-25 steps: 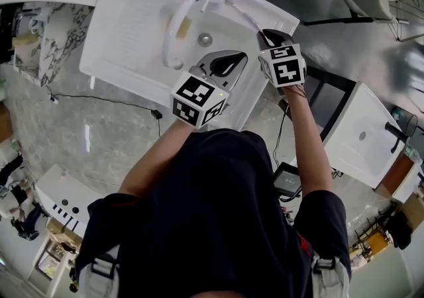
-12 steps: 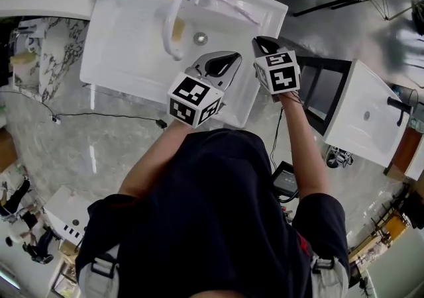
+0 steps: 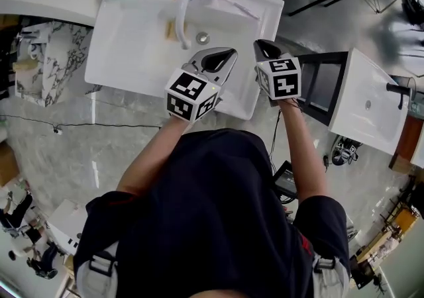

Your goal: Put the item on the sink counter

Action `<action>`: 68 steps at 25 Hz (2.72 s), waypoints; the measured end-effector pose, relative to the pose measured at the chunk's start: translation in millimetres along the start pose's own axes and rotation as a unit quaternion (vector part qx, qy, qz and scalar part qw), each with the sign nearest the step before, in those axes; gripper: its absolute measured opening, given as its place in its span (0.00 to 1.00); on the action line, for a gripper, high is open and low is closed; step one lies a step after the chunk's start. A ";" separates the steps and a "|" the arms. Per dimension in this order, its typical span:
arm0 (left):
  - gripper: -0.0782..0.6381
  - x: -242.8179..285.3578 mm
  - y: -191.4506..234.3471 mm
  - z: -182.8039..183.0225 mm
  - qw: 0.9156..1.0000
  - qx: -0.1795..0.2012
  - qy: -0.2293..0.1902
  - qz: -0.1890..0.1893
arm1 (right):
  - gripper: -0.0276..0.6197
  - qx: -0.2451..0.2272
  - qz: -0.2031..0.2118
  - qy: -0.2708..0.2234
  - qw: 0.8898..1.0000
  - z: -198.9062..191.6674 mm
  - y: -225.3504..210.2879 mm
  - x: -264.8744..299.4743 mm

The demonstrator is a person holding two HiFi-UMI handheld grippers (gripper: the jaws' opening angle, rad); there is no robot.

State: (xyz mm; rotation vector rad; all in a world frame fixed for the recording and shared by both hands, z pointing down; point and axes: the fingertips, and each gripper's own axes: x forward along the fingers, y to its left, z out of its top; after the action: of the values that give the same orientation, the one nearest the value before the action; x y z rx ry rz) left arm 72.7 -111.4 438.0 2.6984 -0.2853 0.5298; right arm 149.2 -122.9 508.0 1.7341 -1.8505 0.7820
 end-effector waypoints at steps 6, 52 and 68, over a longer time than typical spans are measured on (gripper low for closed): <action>0.13 -15.3 -1.1 10.8 1.000 0.015 -0.018 -0.001 | 0.10 -0.001 -0.003 -0.039 0.999 12.7 19.1 -24.9; 0.13 -107.5 -68.8 11.7 0.993 0.055 -0.091 0.040 | 0.09 -0.002 0.027 -0.186 0.982 27.6 103.4 -158.7; 0.13 -148.8 -144.4 3.4 0.987 0.091 -0.119 0.064 | 0.09 -0.015 0.045 -0.231 0.972 -4.4 129.1 -235.2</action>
State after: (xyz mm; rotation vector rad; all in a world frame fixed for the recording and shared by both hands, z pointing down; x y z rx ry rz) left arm -23.2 37.0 329.4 2.9387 -0.4994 0.2777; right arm 39.1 53.7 338.6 1.9452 -2.2378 0.3960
